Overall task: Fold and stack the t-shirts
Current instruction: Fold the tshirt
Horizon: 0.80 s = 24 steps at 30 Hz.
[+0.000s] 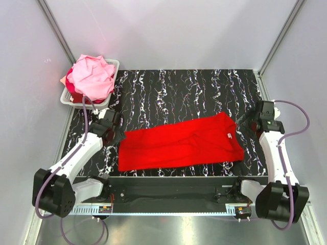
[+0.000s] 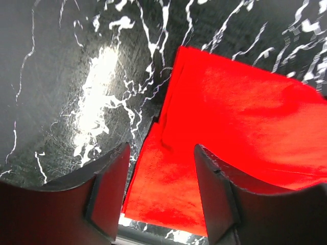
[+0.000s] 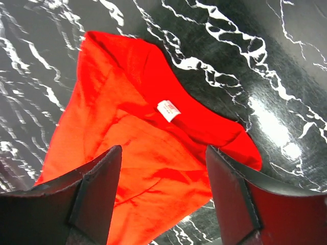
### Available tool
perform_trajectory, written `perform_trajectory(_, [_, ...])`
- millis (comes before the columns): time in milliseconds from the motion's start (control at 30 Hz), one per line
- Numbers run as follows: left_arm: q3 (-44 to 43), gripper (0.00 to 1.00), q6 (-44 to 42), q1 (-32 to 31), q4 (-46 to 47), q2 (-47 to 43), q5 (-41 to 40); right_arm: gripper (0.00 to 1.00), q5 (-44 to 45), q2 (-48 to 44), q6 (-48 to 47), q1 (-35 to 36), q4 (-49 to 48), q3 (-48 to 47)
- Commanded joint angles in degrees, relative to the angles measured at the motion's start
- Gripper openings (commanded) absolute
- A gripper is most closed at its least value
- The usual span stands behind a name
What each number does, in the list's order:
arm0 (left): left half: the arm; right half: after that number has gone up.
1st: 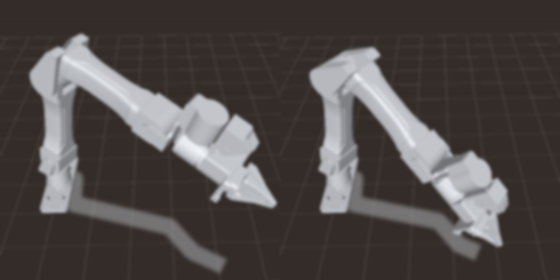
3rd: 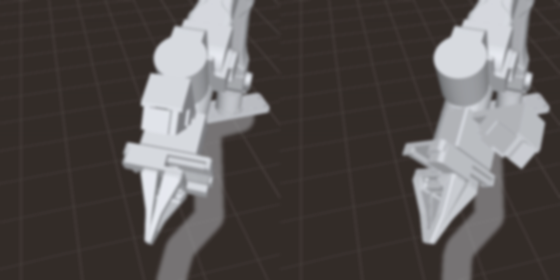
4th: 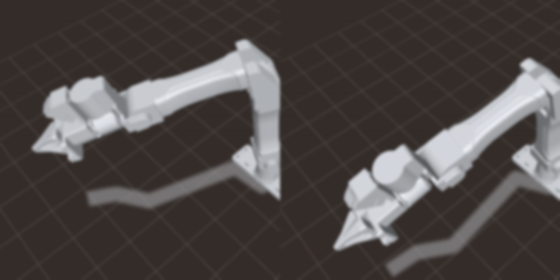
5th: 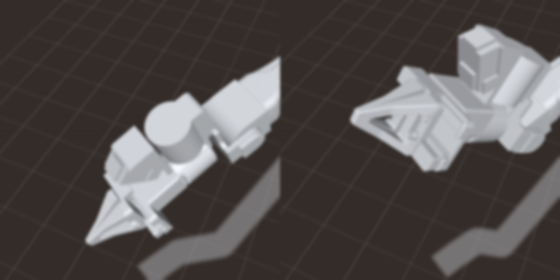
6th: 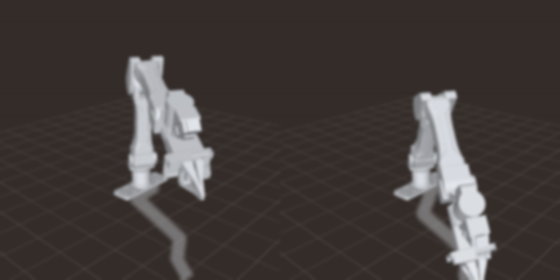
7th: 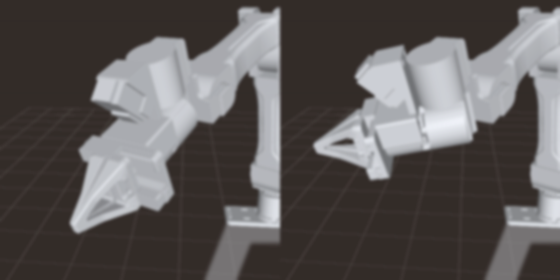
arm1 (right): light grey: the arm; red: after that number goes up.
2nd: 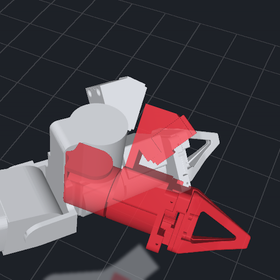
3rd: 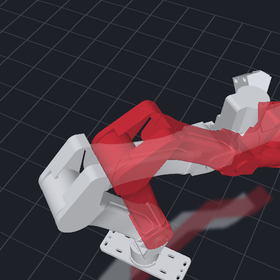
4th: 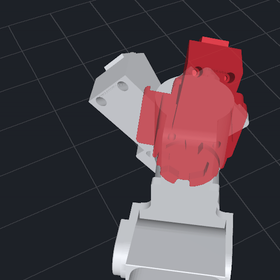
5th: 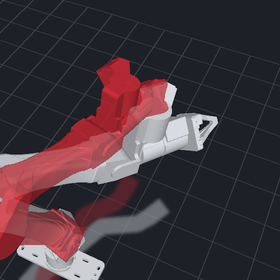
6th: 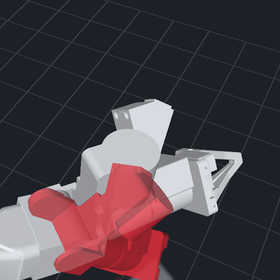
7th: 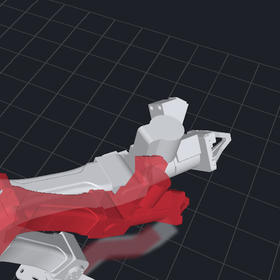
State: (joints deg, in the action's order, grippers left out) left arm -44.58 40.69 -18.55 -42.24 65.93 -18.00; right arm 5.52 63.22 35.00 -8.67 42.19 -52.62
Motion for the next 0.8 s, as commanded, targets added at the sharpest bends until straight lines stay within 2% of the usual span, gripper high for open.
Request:
perform_trajectory(0, [-3.67,0.59,-0.69,-0.09,1.36,-1.77,-1.95,0.73,-1.63,-2.66,0.86,-0.21,-4.21,0.67])
perform_trajectory(167, [-4.99,0.58,-2.98,-0.79,7.78,4.54,0.6,0.71,-16.21,1.01,-0.02,0.14,-11.43,2.7])
perform_trajectory(467, [-11.41,0.53,-3.25,-7.47,11.74,25.28,-0.46,0.69,-16.86,21.31,-2.57,8.31,-10.74,-3.36])
perform_trajectory(633, [-10.36,0.51,-2.45,-8.52,13.06,30.31,-0.11,0.69,-16.16,38.27,-4.68,9.79,-6.43,-13.54])
perform_trajectory(767, [-8.17,0.5,-1.67,-9.66,12.27,30.58,-0.02,0.69,-14.66,50.92,-6.79,9.9,-1.95,-28.18])
